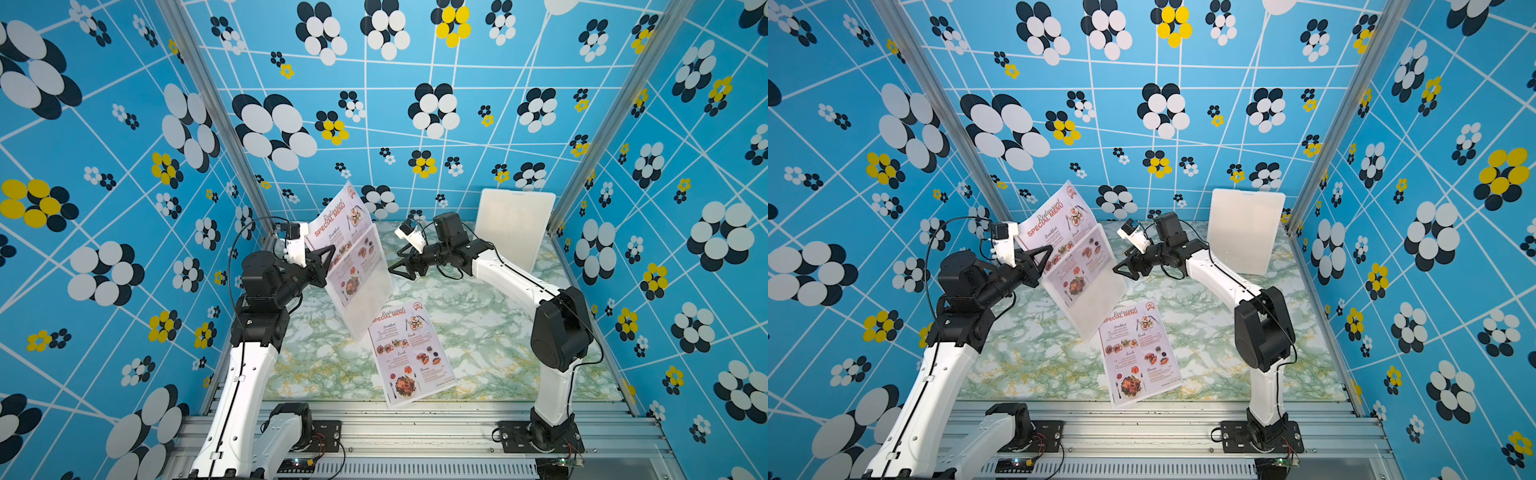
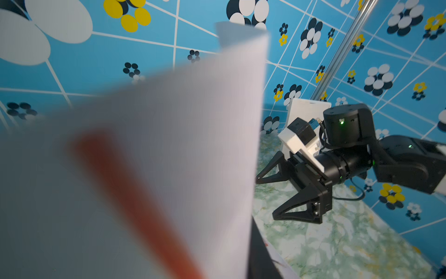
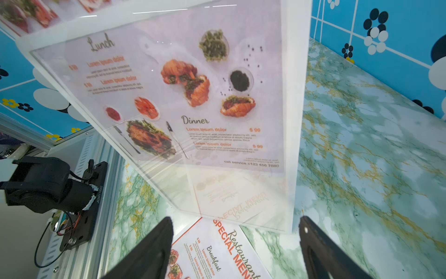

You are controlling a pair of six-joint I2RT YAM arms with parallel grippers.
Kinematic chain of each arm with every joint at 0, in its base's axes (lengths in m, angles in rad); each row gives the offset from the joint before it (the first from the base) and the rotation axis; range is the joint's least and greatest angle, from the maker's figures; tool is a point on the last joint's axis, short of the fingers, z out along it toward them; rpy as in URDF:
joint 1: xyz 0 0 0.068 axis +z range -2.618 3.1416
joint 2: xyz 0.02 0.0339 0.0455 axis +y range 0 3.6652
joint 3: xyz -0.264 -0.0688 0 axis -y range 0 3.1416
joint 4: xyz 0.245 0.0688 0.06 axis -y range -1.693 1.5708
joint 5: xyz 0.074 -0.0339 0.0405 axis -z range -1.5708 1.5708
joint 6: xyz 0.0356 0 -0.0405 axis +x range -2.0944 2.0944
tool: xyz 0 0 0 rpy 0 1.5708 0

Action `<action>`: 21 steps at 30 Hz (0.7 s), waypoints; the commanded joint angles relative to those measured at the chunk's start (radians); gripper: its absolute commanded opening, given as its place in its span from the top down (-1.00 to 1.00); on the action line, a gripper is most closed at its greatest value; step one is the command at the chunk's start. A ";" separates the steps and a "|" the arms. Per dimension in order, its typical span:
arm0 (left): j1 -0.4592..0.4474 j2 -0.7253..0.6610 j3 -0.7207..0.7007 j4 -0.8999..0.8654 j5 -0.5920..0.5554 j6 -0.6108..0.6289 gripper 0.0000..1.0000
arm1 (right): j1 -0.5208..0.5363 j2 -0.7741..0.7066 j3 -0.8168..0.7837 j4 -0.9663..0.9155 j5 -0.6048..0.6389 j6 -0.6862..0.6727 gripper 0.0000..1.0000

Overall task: Insert the menus into the narrow rack
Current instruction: Insert the menu into the narrow rack.

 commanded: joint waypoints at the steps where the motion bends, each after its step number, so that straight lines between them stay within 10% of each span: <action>1: -0.006 0.020 0.074 -0.010 -0.022 0.032 0.04 | 0.008 -0.049 -0.026 0.010 0.017 -0.009 -0.68; 7: -0.004 0.045 0.121 -0.041 -0.026 0.076 -0.02 | 0.008 -0.060 -0.038 0.010 0.025 -0.011 -0.68; 16: -0.008 0.041 0.097 -0.051 0.004 0.104 0.92 | 0.008 -0.059 -0.029 0.010 0.024 -0.011 -0.68; 21: -0.008 0.027 0.078 -0.054 0.004 0.111 1.00 | 0.009 -0.055 -0.028 0.010 0.024 -0.006 -0.68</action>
